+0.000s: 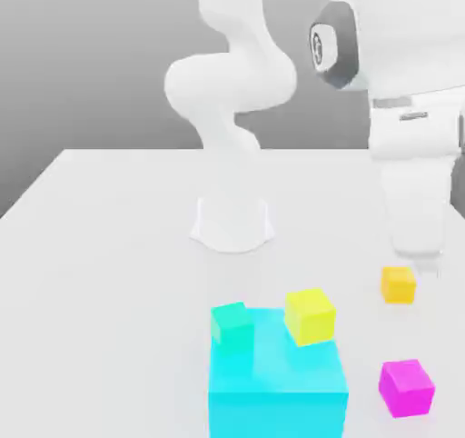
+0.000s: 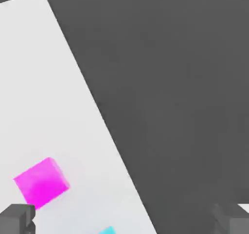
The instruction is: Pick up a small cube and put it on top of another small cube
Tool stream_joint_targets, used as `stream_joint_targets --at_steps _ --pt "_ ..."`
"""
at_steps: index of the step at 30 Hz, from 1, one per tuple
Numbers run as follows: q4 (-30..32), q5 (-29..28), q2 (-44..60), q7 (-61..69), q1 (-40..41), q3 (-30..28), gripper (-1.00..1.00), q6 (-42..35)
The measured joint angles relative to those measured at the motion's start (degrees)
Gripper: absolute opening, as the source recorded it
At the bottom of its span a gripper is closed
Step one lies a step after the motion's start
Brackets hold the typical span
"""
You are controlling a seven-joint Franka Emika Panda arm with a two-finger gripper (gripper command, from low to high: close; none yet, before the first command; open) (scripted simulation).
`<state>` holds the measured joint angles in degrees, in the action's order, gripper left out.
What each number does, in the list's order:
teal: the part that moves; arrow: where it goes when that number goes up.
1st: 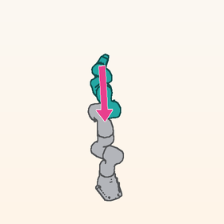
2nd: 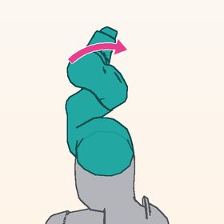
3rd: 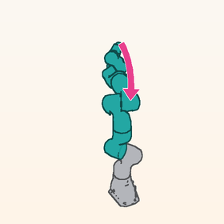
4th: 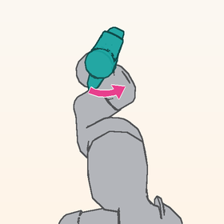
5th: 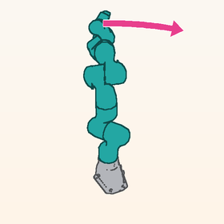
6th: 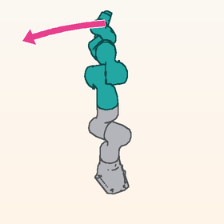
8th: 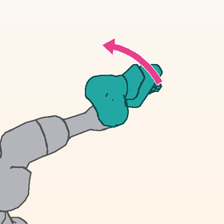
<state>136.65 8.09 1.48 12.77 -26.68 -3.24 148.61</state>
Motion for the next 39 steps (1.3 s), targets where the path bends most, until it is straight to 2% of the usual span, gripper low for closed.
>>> stream_joint_targets --at_steps 7,11,12,20,24,29,39 --pt "1.52 -6.27 13.3 10.84 -2.3 2.19 0.0 5.51" --pt "0.36 -7.35 21.49 11.91 -2.56 2.5 0.0 11.49" --pt "-0.02 -7.28 23.56 12.01 -2.49 2.59 -1.0 13.12" --pt "0.15 -7.42 22.72 11.99 -2.54 2.56 -1.0 12.33" --pt "1.77 -7.48 15.1 11.88 -2.32 2.3 -1.0 6.3" --pt "5.42 -6.97 5.17 11.42 1.53 -1.66 -1.0 0.05" --pt "13.47 -11.38 -13.97 6.65 14.16 -7.41 -1.0 -10.93"
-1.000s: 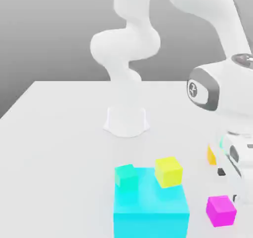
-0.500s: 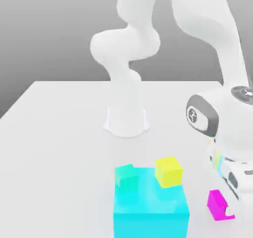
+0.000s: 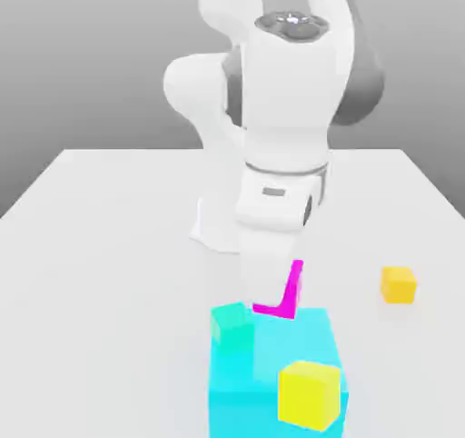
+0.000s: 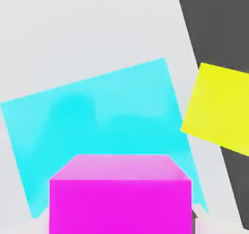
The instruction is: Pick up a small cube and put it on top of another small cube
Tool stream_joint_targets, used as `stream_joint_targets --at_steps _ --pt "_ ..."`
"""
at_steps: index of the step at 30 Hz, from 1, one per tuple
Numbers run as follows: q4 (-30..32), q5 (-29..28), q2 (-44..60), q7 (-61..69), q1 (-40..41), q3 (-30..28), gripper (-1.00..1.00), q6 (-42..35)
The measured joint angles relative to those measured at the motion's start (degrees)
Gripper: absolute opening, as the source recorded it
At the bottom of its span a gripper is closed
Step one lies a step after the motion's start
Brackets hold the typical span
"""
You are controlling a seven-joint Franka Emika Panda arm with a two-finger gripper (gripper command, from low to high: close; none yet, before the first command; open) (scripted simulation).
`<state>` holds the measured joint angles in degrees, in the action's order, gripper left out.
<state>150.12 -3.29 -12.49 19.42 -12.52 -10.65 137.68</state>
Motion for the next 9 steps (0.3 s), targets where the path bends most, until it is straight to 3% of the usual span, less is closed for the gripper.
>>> stream_joint_targets --at_steps 5,6,9 --pt "2.9 0.98 4.94 0.6 0.9 -1.21 -1.0 7.77" --pt "3.3 1.17 6.36 0.75 0.75 -1.45 1.0 9.56" --pt "3.3 1.17 6.36 0.75 0.75 -1.45 1.0 9.56"
